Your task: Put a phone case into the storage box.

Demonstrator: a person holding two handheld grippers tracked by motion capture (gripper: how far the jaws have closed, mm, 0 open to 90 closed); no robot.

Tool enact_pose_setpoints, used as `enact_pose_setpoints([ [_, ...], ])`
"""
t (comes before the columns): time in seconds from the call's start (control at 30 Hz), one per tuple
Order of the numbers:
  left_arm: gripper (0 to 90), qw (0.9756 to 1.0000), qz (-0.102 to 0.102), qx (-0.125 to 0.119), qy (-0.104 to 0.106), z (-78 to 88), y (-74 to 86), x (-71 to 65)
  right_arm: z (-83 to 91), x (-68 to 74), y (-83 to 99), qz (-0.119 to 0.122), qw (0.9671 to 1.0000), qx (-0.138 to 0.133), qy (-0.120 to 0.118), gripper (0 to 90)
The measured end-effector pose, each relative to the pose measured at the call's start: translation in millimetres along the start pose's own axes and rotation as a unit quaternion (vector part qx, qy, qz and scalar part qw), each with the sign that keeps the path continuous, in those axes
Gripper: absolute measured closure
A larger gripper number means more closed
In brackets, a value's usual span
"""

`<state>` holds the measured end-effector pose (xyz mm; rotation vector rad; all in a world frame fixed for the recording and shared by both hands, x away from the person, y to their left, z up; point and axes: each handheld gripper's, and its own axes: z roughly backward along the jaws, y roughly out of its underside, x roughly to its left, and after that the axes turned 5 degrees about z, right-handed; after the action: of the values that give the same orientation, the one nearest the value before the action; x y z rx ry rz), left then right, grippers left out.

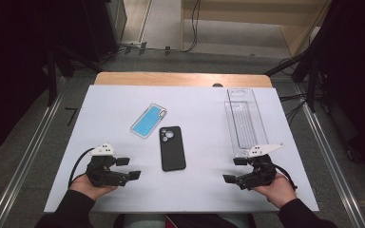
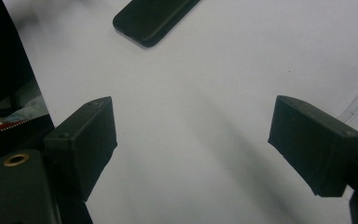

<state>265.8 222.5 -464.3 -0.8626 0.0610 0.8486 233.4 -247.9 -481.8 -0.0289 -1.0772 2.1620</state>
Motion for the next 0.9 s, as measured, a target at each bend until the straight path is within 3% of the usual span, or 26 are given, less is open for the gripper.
enact_pose_setpoints([
  [0.33,24.6,0.9999,-0.004,0.014,-0.002,-1.8,0.3,-0.5,-0.4,0.3,0.4,-0.003,1.0,0.002,0.005,13.1],
  [0.73,26.9,0.9999,0.002,0.009,-0.003,-0.4,-0.4,-0.4,-0.4,1.2,0.5,0.0,1.0,0.001,0.009,13.1],
  [0.9,26.8,0.9997,0.012,-0.001,-0.02,1.2,-2.3,-0.5,0.1,1.7,0.7,0.0,0.9999,0.003,0.011,13.1],
])
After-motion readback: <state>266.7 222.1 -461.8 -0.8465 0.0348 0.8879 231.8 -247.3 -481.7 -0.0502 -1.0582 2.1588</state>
